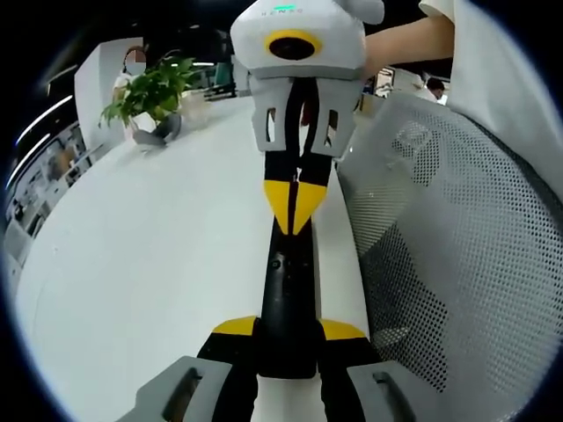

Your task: Press the specified remote control buttons in sequence, fully releasing each button before pressing the next.

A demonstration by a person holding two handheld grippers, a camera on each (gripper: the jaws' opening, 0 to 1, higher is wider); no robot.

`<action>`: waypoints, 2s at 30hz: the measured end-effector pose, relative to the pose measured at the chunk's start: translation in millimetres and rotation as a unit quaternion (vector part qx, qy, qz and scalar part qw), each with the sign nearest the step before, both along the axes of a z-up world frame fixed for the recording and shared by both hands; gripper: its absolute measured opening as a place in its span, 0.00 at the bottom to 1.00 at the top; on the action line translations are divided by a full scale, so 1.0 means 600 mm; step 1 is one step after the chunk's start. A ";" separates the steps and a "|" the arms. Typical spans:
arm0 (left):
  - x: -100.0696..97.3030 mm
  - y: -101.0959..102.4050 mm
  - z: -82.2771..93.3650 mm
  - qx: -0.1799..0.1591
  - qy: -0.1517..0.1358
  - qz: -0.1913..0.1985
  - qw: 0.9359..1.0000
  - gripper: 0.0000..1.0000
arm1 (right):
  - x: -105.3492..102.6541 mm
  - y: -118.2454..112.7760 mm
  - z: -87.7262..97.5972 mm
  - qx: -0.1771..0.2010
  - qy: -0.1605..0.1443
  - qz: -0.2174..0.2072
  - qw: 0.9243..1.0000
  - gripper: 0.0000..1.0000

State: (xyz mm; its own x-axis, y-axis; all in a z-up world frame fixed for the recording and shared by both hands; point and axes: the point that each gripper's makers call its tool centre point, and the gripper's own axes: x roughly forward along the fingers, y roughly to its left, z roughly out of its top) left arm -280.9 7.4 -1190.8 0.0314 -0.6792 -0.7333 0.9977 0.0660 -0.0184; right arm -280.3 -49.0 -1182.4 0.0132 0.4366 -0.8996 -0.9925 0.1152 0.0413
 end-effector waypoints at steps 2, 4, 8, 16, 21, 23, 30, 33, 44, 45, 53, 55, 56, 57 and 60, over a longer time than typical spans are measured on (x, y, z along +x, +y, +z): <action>0.000 0.000 0.000 -0.003 0.000 0.001 1.000 0.25 | 0.000 -0.002 0.000 -0.004 0.000 0.000 1.000 0.00; 0.000 0.000 0.000 -0.004 0.000 0.001 1.000 0.25 | 0.000 -0.006 0.000 -0.008 -0.002 0.002 1.000 0.00; 0.000 0.001 0.000 -0.003 0.000 0.001 1.000 0.25 | -0.001 -0.008 -0.001 -0.009 -0.002 0.000 1.000 0.00; -0.001 0.001 0.000 -0.004 -0.001 -0.001 1.000 0.25 | -0.001 -0.005 -0.003 -0.021 -0.024 0.013 0.999 0.00; -0.001 0.001 0.000 -0.004 -0.002 -0.006 1.000 0.25 | -0.001 -0.001 -0.004 -0.032 -0.042 0.026 0.998 0.00; -0.001 0.001 0.000 -0.003 -0.001 -0.007 1.000 0.25 | 0.001 -0.003 -0.004 -0.027 -0.040 0.019 0.999 0.00; -0.001 0.001 0.000 -0.005 -0.001 -0.005 1.000 0.25 | 0.004 -0.003 0.001 0.049 0.000 -0.073 0.996 0.00; -0.001 0.001 0.000 -0.004 -0.001 -0.004 1.000 0.25 | 0.003 -0.005 0.001 0.065 -0.005 -0.084 0.994 0.00; -0.001 0.000 0.000 -0.005 -0.001 -0.002 1.000 0.25 | 0.003 0.011 0.004 0.052 -0.020 -0.044 0.997 0.00; -0.001 0.000 0.000 -0.005 -0.001 -0.002 1.000 0.25 | 0.003 0.013 0.004 0.049 -0.018 -0.039 0.998 0.00; -0.001 -0.001 0.000 -0.008 0.000 0.000 1.000 0.25 | 0.000 0.014 0.000 0.026 -0.017 -0.013 0.999 0.00; -0.001 -0.001 0.000 -0.008 -0.001 0.000 1.000 0.25 | -0.001 0.016 -0.001 0.017 -0.019 -0.005 1.000 0.00; -0.001 0.000 0.000 -0.009 -0.001 -0.001 1.000 0.25 | -0.001 0.015 -0.002 0.006 -0.024 0.007 1.000 0.00; -0.001 0.000 0.000 -0.009 -0.001 -0.001 1.000 0.25 | -0.001 0.016 -0.003 0.001 -0.025 0.011 1.000 0.00; -0.001 0.000 -0.001 -0.009 -0.001 -0.001 1.000 0.25 | 0.001 0.018 -0.006 -0.016 -0.021 0.016 1.000 0.00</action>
